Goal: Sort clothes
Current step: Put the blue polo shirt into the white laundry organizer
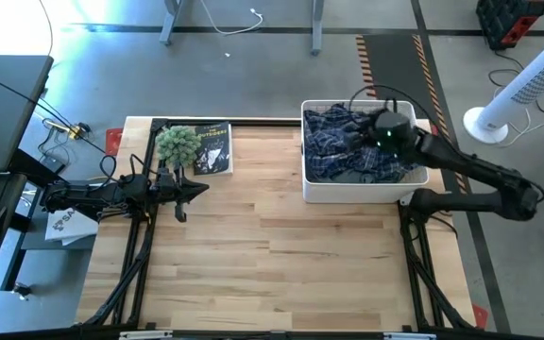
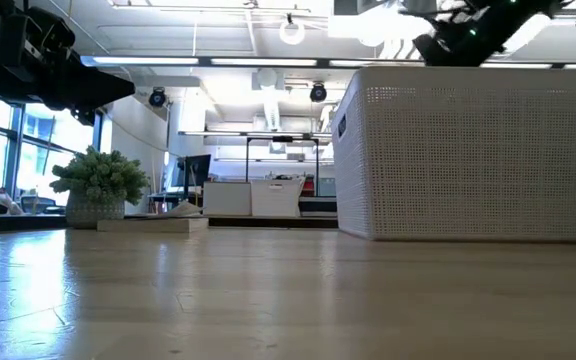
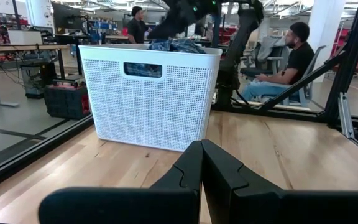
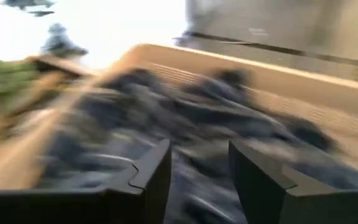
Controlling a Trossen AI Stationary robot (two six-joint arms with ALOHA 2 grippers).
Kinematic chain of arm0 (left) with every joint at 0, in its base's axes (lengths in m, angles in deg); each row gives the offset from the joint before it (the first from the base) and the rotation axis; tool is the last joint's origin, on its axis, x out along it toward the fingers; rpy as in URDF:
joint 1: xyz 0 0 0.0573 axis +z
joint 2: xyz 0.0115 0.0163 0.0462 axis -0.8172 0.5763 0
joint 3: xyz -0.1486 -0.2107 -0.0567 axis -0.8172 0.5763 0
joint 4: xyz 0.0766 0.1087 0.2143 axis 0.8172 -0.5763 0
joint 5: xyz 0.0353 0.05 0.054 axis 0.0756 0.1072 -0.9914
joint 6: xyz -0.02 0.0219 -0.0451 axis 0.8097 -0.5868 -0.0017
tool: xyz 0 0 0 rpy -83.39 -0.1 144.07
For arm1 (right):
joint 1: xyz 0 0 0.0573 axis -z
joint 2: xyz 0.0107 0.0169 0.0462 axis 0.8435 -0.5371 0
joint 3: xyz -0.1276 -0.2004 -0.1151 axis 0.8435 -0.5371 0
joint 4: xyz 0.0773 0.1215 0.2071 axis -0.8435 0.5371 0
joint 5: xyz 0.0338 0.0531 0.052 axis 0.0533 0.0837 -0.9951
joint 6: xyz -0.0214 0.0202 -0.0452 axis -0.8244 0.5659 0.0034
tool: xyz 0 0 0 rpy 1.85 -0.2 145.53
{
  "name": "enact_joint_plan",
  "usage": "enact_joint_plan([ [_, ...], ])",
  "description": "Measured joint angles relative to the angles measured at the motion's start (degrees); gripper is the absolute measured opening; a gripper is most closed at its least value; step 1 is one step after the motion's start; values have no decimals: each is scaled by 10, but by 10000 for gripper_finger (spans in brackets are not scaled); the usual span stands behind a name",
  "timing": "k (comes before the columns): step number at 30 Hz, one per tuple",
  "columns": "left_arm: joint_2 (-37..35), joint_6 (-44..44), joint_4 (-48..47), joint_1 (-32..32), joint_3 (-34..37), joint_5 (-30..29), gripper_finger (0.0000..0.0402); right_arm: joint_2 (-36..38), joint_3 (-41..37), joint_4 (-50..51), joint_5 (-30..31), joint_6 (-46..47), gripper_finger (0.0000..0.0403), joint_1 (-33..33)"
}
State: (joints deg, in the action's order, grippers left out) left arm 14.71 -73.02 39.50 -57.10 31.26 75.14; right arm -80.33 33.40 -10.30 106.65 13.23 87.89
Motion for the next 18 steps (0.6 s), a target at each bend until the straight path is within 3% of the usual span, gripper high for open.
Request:
enact_joint_plan([
  [2,0,0,0,0,0,0,1,16,-21,33,79,44,155,-16],
  [5,0,0,0,0,0,0,1,20,-80,52,130,127,155,-19],
  [8,0,0,0,0,0,0,1,6,-166,2,128,196,155,-11],
  [13,0,0,1,0,0,0,1,-33,-292,-163,95,265,155,12],
  [18,0,0,1,0,0,0,1,-27,-298,-170,71,255,155,22],
])
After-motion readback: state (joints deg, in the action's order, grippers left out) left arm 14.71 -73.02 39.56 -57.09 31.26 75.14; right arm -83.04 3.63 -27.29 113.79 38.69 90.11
